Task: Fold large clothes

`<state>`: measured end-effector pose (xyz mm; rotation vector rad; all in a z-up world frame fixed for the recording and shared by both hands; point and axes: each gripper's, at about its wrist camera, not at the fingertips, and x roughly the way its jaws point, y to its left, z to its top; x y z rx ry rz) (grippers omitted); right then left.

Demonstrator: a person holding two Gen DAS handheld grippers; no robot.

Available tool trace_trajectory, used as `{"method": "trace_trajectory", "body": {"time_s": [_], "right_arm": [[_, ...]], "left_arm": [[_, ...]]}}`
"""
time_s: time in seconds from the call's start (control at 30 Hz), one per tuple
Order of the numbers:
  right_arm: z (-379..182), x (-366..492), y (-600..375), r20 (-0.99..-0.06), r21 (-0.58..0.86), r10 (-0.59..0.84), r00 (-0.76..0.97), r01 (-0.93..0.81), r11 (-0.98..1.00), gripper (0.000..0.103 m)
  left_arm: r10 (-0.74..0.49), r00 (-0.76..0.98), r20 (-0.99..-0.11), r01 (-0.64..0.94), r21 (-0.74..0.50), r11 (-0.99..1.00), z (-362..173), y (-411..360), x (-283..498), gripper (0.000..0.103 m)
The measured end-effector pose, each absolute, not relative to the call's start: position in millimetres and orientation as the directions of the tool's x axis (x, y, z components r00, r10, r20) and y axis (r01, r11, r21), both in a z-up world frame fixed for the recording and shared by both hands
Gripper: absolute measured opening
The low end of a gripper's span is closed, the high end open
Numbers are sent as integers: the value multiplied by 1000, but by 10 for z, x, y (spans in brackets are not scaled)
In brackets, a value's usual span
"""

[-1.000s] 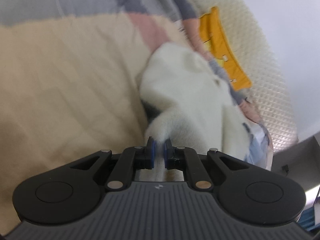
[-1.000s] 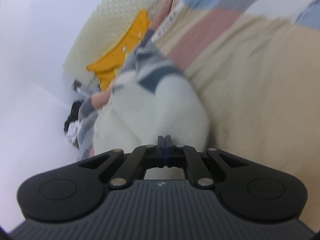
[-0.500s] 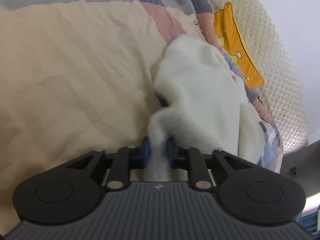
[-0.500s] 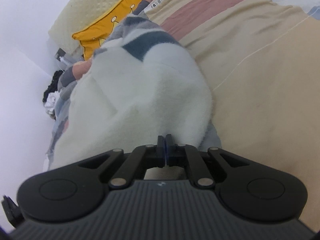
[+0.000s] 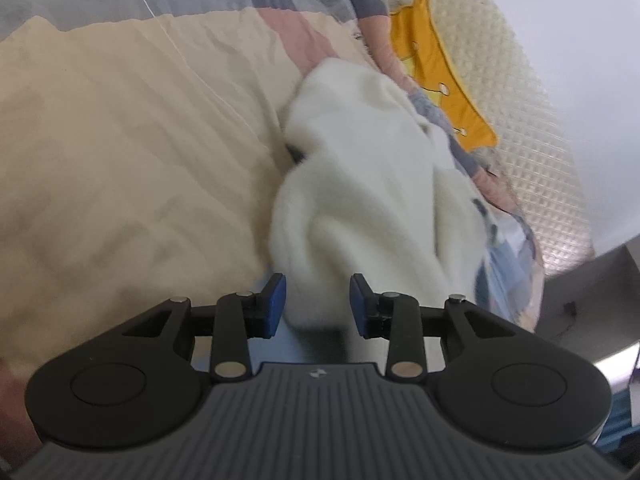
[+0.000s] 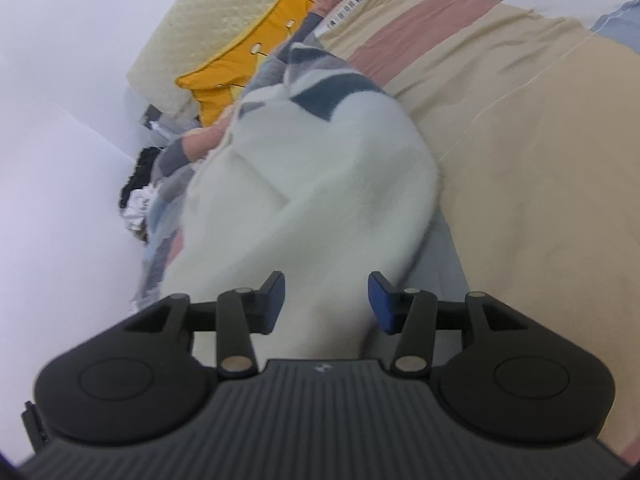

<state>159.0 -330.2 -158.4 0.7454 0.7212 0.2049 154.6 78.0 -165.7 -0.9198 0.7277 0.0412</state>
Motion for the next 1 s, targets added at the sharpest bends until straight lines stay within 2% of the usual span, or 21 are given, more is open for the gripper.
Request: {"method": "trace_trajectory", "body": {"time_s": [0.17, 0.33, 0.47, 0.7, 1.0], "right_arm": [[-1595, 1539, -3210, -553, 678, 455, 698, 60, 733, 50], [-1660, 1606, -3040, -670, 560, 417, 614, 49, 827, 50], [-1711, 1647, -2941, -687, 547, 445, 574, 6, 837, 50], [-1695, 1743, -2815, -639, 561, 486, 596, -71, 825, 50], [-1764, 1984, -2875, -540, 664, 530, 654, -56, 746, 50]], "left_arm": [[-251, 710, -657, -289, -598, 747, -1617, 509, 1514, 41], [-288, 634, -718, -289, -565, 773, -1751, 397, 1590, 41], [-296, 629, -719, -255, -550, 795, -1774, 341, 1647, 41], [-258, 727, -637, -151, -514, 844, -1566, 337, 1696, 41], [-257, 749, -611, -123, -510, 852, -1593, 198, 2130, 41]]}}
